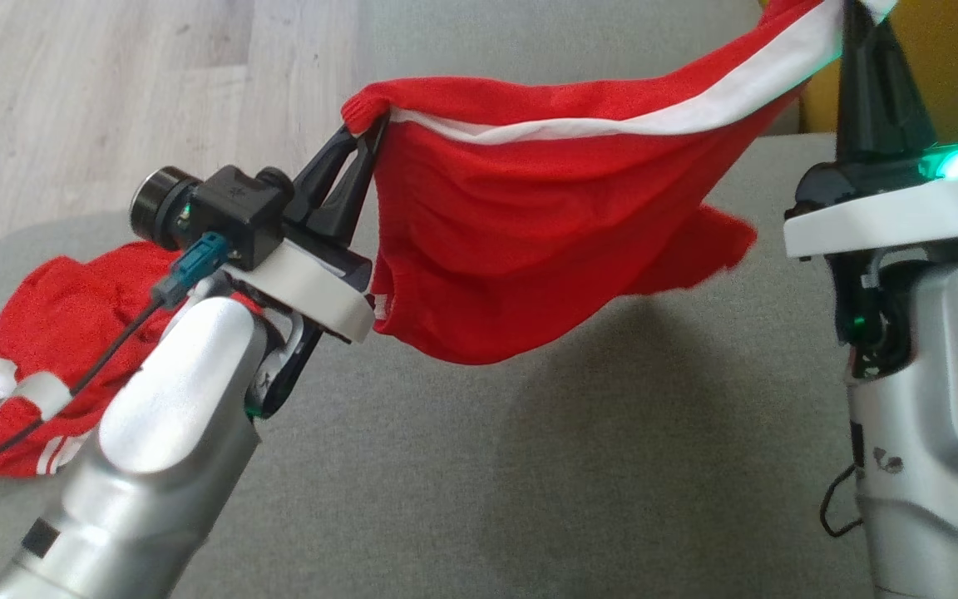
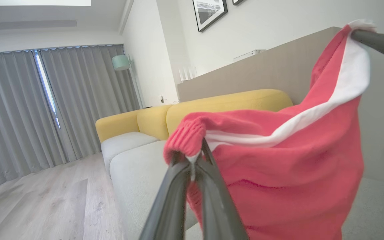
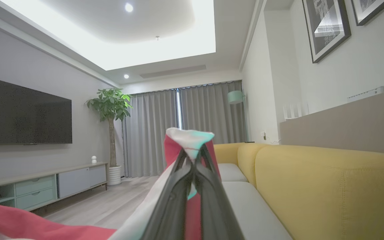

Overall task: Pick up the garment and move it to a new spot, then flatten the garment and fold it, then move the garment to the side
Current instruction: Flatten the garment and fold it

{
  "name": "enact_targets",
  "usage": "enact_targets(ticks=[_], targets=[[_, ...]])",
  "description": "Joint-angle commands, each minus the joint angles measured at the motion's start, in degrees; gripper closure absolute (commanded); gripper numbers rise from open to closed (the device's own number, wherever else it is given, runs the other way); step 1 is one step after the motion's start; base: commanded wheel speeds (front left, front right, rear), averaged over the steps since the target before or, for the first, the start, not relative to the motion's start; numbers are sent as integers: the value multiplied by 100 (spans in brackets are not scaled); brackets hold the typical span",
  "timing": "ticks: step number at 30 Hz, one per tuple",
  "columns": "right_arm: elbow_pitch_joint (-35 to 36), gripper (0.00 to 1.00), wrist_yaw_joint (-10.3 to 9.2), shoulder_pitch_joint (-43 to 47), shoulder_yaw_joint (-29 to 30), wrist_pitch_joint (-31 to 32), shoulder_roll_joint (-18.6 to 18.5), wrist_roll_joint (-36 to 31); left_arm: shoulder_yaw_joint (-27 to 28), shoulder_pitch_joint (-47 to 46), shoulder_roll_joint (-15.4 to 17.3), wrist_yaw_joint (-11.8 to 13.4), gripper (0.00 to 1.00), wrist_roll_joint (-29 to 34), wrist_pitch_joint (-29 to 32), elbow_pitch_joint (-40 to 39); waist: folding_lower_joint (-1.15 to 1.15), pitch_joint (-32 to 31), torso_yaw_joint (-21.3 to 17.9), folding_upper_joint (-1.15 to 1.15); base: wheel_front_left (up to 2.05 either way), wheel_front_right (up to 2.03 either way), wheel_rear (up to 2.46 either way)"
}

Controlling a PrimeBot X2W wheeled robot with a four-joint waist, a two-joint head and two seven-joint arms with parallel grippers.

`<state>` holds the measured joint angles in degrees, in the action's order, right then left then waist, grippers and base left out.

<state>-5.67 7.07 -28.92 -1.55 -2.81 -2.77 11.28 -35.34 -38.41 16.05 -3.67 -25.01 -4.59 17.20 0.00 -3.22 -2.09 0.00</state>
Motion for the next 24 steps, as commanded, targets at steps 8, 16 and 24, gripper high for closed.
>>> enact_targets(ticks=[8,16,24], targets=[[878,100,42,313,-104,388,-10,183,301,340,392,248,100,-318,444,-1103,0,-279,85,0,0,0,0],[1676,100,42,873,-24,796,-10,264,362,851,733,605,100,-445,1066,-2366,0,-165,78,0,0,0,0],[847,100,42,-271,-6,887,-10,395,634,51,781,356,100,-690,1224,-1776,0,728,-223,0,0,0,0]])
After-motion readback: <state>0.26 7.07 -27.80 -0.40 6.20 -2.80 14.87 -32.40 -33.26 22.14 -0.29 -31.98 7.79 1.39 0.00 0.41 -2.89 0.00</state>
